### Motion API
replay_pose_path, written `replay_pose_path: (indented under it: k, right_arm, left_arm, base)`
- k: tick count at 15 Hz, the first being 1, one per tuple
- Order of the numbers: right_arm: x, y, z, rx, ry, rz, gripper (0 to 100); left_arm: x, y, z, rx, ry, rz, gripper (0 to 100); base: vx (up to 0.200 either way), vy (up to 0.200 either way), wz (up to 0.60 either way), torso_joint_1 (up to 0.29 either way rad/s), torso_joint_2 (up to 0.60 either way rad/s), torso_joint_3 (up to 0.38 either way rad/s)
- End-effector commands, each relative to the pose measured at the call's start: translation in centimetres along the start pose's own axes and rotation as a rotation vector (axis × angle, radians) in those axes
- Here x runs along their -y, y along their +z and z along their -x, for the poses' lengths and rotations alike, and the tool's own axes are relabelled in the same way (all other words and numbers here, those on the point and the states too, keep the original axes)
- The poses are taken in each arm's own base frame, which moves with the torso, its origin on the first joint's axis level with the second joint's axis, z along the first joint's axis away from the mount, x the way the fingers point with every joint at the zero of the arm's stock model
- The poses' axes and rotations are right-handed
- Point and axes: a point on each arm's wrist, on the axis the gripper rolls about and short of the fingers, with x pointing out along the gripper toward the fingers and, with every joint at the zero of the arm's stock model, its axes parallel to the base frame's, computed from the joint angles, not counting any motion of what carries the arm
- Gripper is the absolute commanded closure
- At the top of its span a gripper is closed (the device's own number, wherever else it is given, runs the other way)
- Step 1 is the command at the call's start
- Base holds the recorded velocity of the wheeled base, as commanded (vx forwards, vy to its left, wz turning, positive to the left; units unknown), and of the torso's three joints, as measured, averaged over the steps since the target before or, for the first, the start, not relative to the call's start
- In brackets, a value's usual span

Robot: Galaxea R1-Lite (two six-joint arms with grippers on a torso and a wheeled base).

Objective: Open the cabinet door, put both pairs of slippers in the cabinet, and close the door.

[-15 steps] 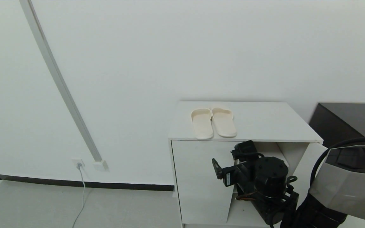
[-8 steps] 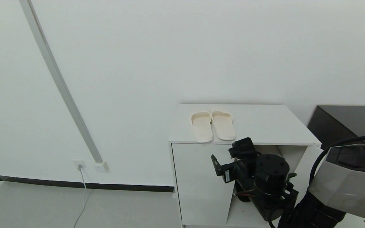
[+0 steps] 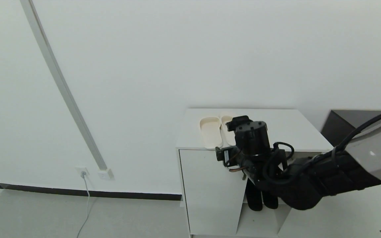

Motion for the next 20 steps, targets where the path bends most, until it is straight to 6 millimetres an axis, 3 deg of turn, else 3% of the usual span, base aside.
replay_pose_path:
  k: [1,6,11,20]
  right_arm:
    - [-0.8,3.6,0.7,0.056,-0.018,-0.099,0]
    - [-1.2,0.4,-0.6,0.052,-0.01,-0.091,0]
    - [-1.2,0.2,-0.6,0.052,-0.008,-0.091,0]
    - [-1.2,-0.4,-0.8,0.035,-0.008,-0.081,0]
  left_arm:
    - [0.0,0.0,0.0,-0.001,0.0,0.0,100]
    - [0.0,0.0,0.0,-0.001,0.0,0.002,100]
    - [0.0,0.0,0.0,-0.001,0.0,0.0,100]
    - [0.0,0.0,0.0,-0.001,-0.001,0.0,100]
  base:
    - [0.0,0.0,0.0,0.0,0.0,0.0]
    - [0.0,0.0,0.0,0.0,0.0,0.0]
    - [0.0,0.0,0.0,0.0,0.0,0.0]
    - [0.2,0.0,0.0,0.003,0.0,0.002]
